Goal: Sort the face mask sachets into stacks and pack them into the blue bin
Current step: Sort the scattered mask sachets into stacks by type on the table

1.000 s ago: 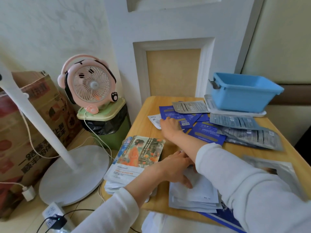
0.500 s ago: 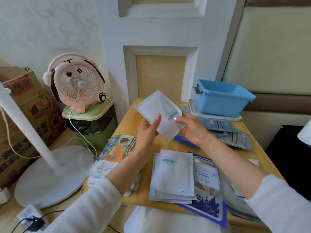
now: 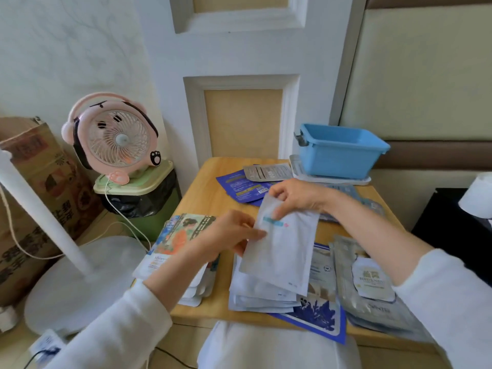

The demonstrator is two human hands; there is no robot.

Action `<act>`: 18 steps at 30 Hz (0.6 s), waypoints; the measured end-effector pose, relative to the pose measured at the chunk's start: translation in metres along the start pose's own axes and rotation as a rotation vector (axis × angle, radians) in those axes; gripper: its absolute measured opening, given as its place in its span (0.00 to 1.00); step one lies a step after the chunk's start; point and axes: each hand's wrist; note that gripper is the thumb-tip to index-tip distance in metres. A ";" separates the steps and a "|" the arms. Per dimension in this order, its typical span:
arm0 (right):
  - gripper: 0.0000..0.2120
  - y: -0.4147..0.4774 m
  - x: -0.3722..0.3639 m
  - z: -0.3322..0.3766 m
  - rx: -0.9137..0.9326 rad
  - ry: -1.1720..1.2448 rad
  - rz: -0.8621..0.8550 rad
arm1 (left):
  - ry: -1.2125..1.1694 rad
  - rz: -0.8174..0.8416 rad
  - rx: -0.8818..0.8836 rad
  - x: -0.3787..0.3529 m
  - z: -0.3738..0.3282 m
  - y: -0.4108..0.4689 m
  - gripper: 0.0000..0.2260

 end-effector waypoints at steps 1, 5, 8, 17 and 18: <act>0.13 0.006 -0.008 -0.001 0.003 -0.083 -0.015 | 0.033 -0.039 0.029 -0.008 0.006 0.004 0.03; 0.17 0.024 -0.034 -0.024 -0.053 -0.323 -0.100 | 0.222 -0.189 0.128 -0.023 0.027 0.014 0.03; 0.16 0.029 -0.051 -0.048 -0.035 -0.386 -0.090 | 0.777 -0.212 0.185 -0.032 0.028 0.007 0.17; 0.13 0.025 -0.042 -0.059 -0.061 -0.502 -0.115 | 1.134 0.238 -0.663 -0.061 0.034 0.007 0.35; 0.12 0.026 -0.044 -0.059 -0.047 -0.462 -0.115 | 1.129 0.216 -0.669 -0.062 0.037 0.009 0.34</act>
Point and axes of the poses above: each hand's wrist, its own y-axis towards the middle knuckle, its own x-axis out of the back of the hand, z = x × y, and after that the axes turned 12 degrees about y, right-handed
